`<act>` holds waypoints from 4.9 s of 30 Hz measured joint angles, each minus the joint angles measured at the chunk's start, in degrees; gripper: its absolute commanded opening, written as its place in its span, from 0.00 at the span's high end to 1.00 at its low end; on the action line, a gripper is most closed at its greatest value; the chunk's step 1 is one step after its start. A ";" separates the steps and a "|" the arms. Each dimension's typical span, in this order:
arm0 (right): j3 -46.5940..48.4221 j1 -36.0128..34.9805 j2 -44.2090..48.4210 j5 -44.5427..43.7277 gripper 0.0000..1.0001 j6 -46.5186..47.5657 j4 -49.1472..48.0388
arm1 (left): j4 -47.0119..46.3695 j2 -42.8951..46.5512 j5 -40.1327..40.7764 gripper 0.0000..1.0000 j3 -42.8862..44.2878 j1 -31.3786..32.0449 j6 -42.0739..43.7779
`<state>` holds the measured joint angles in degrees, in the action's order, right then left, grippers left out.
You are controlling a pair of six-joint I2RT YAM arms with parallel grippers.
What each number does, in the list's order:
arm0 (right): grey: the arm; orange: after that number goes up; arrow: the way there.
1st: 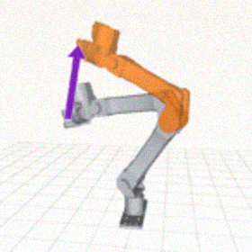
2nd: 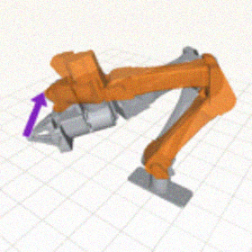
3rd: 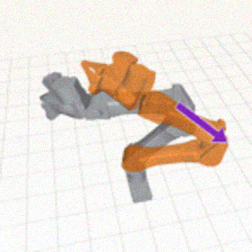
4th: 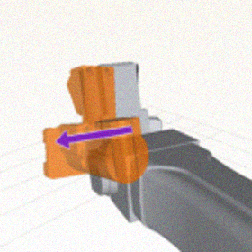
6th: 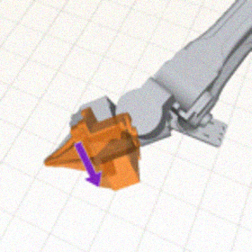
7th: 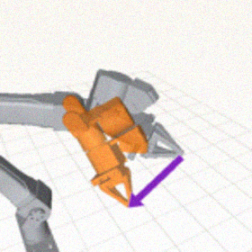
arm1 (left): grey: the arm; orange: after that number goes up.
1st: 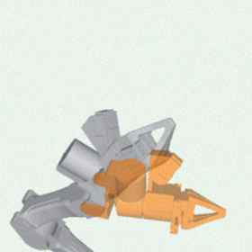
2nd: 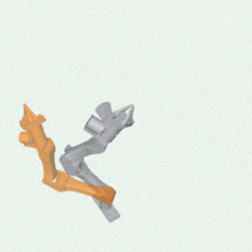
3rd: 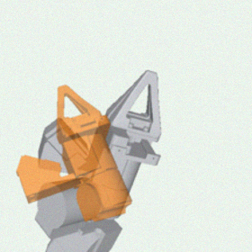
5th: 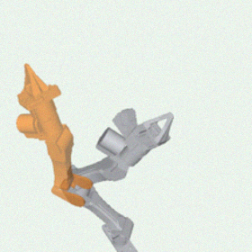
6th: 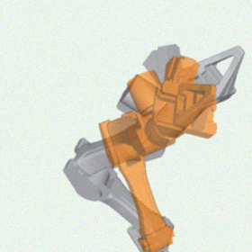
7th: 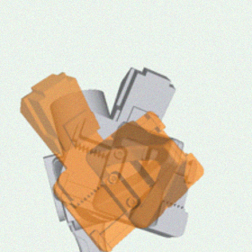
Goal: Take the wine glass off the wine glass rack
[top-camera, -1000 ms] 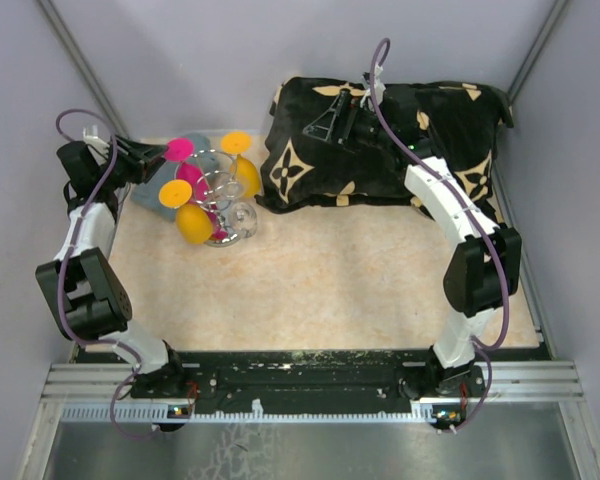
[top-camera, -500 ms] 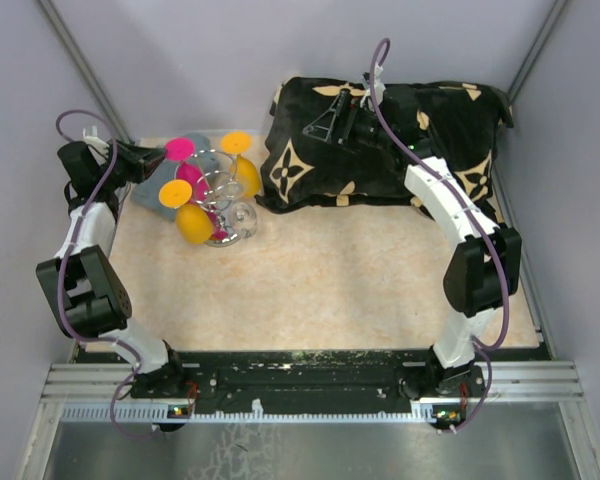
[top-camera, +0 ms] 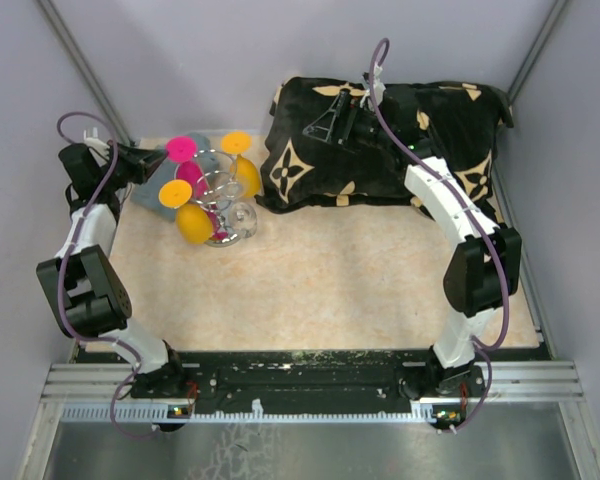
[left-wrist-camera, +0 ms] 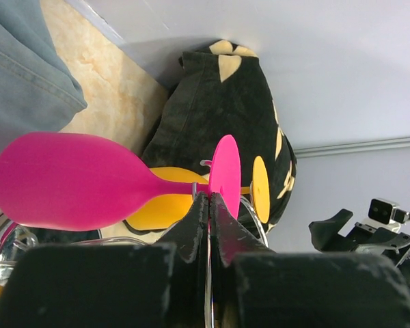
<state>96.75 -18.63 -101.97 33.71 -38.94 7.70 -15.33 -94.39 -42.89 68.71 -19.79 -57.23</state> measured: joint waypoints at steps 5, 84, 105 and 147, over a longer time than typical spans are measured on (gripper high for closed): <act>0.00 0.00 0.00 -0.02 0.15 0.35 0.00 | -0.79 0.00 -0.22 1.00 -0.96 0.00 -1.20; -6.08 0.00 6.34 -1.95 0.02 3.39 2.23 | -10.67 -4.17 -1.33 1.00 0.87 -1.99 -13.09; -7.23 0.00 6.34 -0.98 0.02 3.39 1.68 | -15.61 -1.25 -7.43 1.00 12.92 -2.16 -8.09; 10.36 15.98 12.94 -1.99 0.02 17.22 25.88 | 29.73 15.80 -10.47 1.00 20.79 45.35 71.04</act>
<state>107.11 -2.66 -89.03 31.73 -21.71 33.58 14.39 -78.59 -53.36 89.49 25.56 13.80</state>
